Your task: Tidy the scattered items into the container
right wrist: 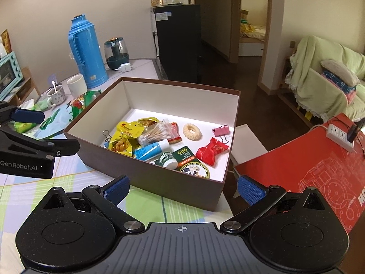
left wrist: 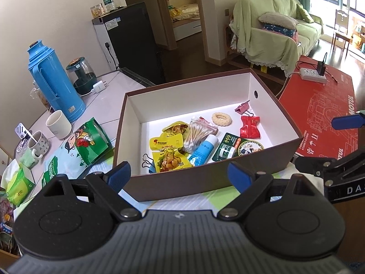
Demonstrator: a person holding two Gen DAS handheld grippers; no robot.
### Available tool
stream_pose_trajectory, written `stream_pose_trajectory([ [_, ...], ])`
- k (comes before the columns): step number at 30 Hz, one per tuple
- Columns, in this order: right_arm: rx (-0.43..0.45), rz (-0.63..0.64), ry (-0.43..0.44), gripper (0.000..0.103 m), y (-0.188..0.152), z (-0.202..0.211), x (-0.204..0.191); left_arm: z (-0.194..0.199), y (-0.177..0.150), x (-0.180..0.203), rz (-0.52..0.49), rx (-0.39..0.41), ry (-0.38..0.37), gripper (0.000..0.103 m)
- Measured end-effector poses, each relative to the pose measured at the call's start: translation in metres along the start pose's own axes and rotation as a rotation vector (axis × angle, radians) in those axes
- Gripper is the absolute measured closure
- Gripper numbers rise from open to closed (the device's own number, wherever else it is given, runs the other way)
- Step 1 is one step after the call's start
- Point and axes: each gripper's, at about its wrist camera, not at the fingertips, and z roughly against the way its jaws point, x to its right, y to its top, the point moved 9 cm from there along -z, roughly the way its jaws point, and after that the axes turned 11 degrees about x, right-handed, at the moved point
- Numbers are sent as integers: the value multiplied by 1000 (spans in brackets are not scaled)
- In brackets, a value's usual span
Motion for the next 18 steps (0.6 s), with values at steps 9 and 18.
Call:
stream_pose_trajectory([
  [9, 1, -44, -37, 0, -5, 4, -8, 8, -10, -6, -4, 14, -24, 13],
  [18, 2, -72, -72, 0, -6, 4, -13, 12, -18, -12, 5, 29, -38, 13],
])
